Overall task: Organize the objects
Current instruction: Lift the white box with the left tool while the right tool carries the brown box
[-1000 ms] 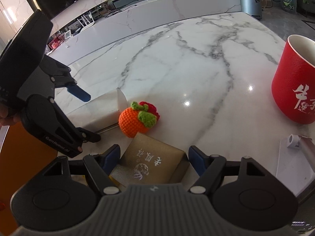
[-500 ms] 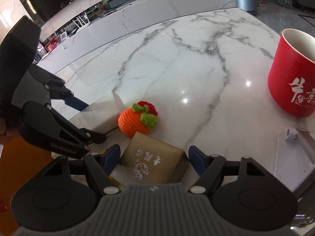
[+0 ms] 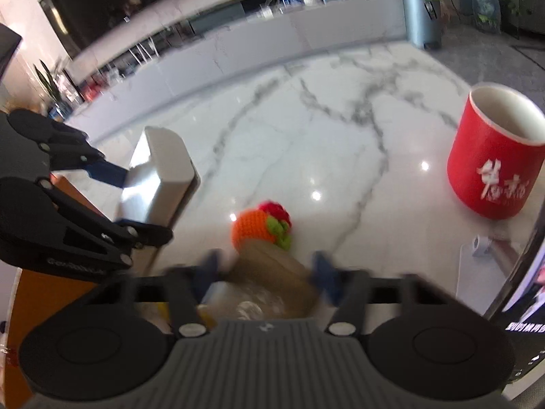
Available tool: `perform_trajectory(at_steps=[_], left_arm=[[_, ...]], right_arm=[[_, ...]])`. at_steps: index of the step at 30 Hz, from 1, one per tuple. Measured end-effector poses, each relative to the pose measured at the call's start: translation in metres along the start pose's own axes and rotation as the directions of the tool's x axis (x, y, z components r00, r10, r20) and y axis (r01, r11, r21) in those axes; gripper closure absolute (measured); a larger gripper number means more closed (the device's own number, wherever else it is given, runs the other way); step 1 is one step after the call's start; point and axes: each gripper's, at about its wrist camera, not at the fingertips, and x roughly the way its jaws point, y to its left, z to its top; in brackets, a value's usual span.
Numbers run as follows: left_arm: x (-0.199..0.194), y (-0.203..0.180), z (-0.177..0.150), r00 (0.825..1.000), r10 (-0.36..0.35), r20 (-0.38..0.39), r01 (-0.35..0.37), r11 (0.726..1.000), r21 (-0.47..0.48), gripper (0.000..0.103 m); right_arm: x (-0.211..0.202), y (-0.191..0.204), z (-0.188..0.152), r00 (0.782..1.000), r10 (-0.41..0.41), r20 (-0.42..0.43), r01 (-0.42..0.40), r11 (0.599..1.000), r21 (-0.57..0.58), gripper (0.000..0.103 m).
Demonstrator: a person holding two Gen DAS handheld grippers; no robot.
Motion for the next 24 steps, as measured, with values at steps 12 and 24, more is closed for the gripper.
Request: perform_trajectory(at_steps=[12,24], left_arm=[[-0.067,-0.003,-0.019,0.995,0.025,0.099,-0.021,0.999,-0.034,0.032],[-0.138,0.021,-0.066,0.988,0.037,0.148,-0.022,0.995,-0.099,0.032]], right_arm=[[-0.016,0.015,-0.017,0.999,0.040,-0.018,-0.041,0.996,-0.079,0.030],[0.011,0.031,-0.019,0.974,-0.044,-0.220,-0.051,0.912,-0.408,0.016]])
